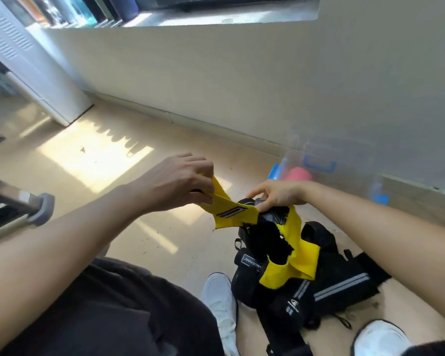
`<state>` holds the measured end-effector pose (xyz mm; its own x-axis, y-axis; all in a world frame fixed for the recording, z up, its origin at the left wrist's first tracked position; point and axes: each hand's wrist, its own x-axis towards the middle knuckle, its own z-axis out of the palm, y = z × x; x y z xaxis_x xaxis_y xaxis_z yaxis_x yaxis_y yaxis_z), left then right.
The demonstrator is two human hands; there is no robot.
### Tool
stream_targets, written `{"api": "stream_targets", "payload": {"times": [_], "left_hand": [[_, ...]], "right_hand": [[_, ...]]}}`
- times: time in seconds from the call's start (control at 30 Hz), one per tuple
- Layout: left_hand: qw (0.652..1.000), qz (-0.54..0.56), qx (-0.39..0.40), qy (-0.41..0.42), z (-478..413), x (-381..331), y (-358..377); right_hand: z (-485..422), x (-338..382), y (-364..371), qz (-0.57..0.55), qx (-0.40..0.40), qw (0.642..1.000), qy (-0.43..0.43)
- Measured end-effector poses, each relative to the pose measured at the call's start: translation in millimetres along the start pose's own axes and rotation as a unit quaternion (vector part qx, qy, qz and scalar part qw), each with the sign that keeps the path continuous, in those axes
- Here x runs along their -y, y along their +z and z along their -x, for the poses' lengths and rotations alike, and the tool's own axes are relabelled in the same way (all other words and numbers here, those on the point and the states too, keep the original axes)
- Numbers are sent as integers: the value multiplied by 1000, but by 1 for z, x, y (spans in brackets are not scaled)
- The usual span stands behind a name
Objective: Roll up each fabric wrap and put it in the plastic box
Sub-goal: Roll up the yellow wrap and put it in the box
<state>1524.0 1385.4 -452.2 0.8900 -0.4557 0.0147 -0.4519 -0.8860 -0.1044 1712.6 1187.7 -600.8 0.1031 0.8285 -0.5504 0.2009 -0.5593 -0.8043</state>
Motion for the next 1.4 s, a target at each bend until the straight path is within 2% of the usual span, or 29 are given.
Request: {"api": "stream_targets", "payload": {"times": [0.13, 0.33, 0.4, 0.53, 0.63, 0.7, 0.83, 0.9, 1.0, 1.07, 1.13, 1.2, 1.27, 1.4], "left_hand": [[999, 40, 26, -22, -2, 1, 3], [995, 71, 54, -46, 2, 8, 6], [994, 75, 66, -46, 2, 8, 6], [992, 64, 96, -45, 2, 9, 3], [989, 63, 112, -75, 4, 11, 2], [985, 90, 112, -97, 1, 8, 2], [975, 138, 127, -123, -22, -4, 3], [964, 192, 118, -142, -34, -10, 3], [928, 311, 87, -186, -51, -20, 0], [890, 401, 66, -206, -63, -32, -4], [843, 487, 53, -222, -72, -42, -9], [796, 556, 35, -236, -81, -48, -12], [764, 598, 21, -240, -90, -50, -14], [725, 650, 11, -226, -101, -53, -15]], "right_hand": [[-2, -4, 1, 21, -24, 999, -18], [26, -22, -20, -32, -132, 990, -34], [33, -32, -24, -1, -158, 987, -37], [46, -63, -28, 91, -154, 984, 21], [64, -85, -25, 163, -131, 974, 89], [76, -83, -23, 132, -139, 976, 98], [99, -49, -35, 104, -213, 969, 62], [117, -26, -42, 80, -219, 971, 52], [148, 8, -44, 57, -238, 969, 43], [168, 27, -42, 24, -293, 956, 16], [186, 45, -40, -11, -382, 924, -11], [203, 59, -37, -48, -475, 878, -40], [211, 66, -28, -76, -535, 839, -58], [207, 57, -4, -151, -539, 827, -42]]}}
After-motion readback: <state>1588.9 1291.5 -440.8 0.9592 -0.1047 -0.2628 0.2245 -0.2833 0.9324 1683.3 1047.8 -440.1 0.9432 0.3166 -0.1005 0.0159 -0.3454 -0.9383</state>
